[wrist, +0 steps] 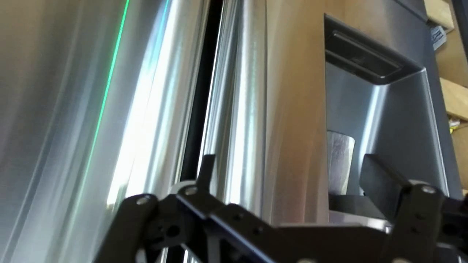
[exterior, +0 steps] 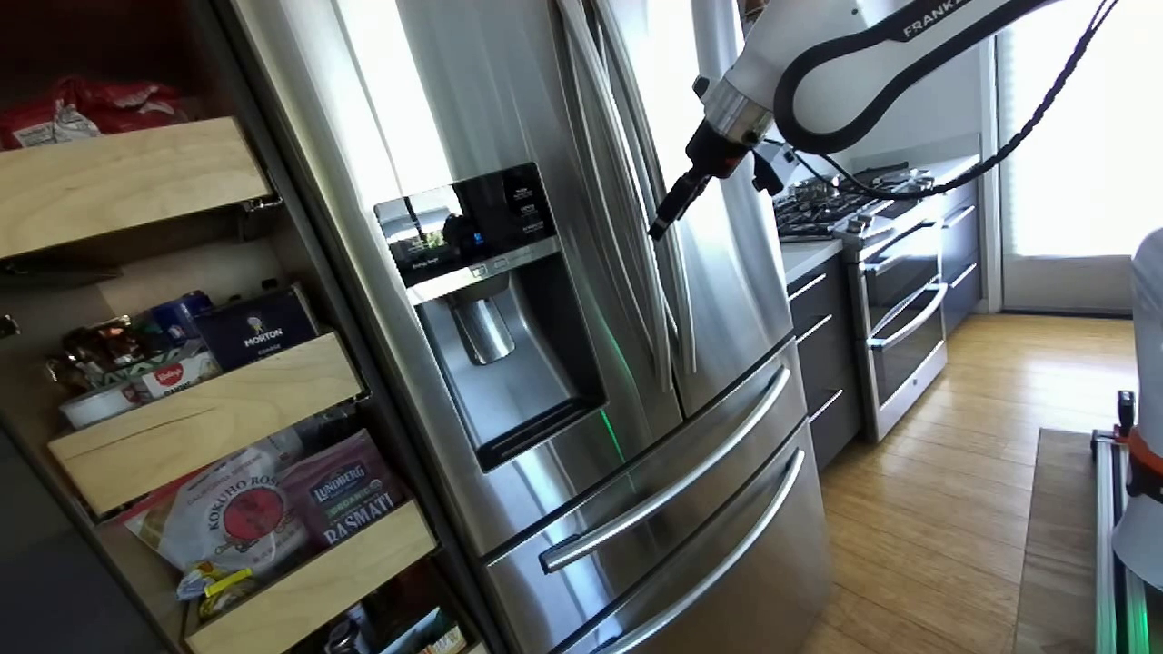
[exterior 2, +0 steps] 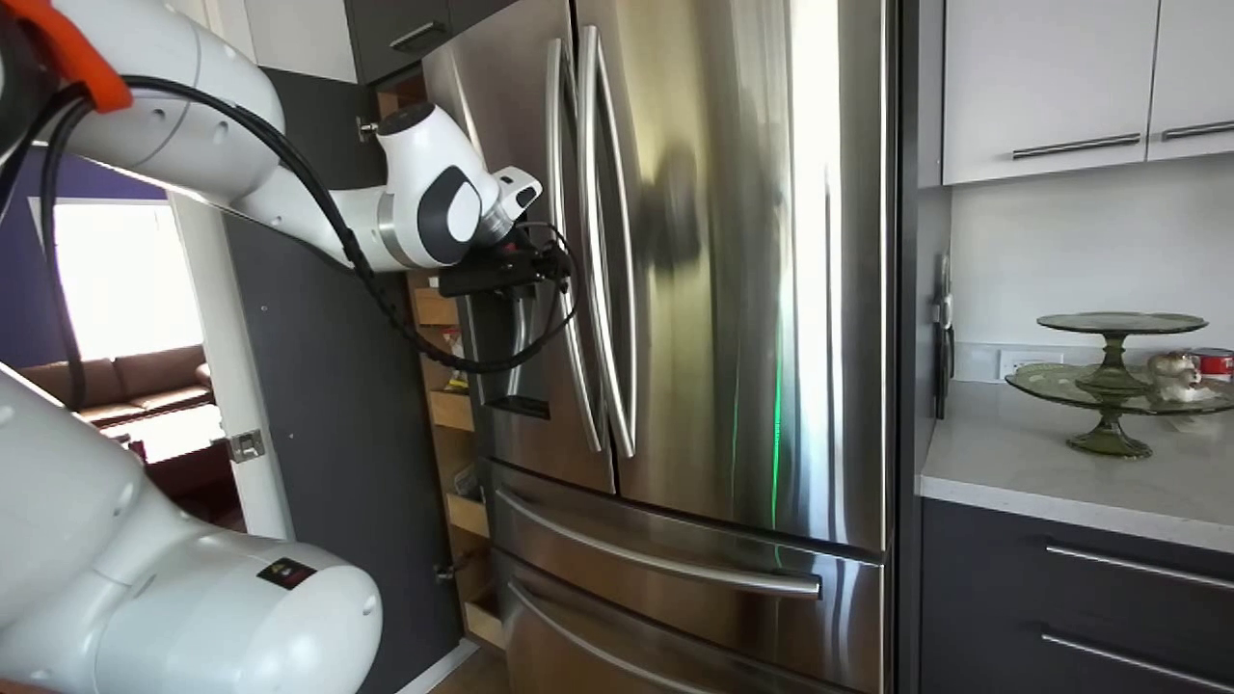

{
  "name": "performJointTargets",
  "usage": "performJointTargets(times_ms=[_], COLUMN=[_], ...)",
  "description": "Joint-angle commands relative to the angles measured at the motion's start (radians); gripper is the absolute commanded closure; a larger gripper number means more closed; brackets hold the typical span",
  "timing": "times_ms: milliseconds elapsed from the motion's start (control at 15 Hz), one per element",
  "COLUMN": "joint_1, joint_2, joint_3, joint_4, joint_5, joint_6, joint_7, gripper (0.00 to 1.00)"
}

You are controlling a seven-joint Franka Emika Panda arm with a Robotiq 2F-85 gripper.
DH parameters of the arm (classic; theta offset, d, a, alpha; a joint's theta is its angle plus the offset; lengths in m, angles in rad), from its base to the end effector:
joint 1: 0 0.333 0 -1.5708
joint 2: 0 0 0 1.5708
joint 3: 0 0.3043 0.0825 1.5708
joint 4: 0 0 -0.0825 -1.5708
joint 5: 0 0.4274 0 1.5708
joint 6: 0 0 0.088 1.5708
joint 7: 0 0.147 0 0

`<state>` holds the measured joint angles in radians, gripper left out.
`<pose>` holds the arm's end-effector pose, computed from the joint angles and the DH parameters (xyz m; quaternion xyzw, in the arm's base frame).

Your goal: Open the fridge door

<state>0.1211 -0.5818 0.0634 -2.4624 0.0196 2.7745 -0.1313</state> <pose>0.4950 0.0944 0.5568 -0.8913 -0.1380 -0.4319 0.0007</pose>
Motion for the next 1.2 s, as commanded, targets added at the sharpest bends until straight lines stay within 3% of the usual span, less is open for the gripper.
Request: performJointTargets(times_ms=[0,400,800,867,933,1133], joint_1=[0.028,0.126,0.240,0.269,0.293,0.398], joint_2=[0.047,0.118,0.160,0.163,0.160,0.132], joint_3=[-0.030,-0.101,-0.200,-0.226,-0.248,-0.343], joint_4=[0.005,0.010,0.012,0.011,0.010,0.005], joint_5=[-0.007,0.021,0.014,0.011,0.012,0.019], joint_6=[0.153,0.358,0.472,0.484,0.479,0.448], joint_7=[-0.024,-0.082,-0.116,-0.125,-0.124,-0.136], gripper=[0.00,0.00,0.01,0.26,0.26,0.46])
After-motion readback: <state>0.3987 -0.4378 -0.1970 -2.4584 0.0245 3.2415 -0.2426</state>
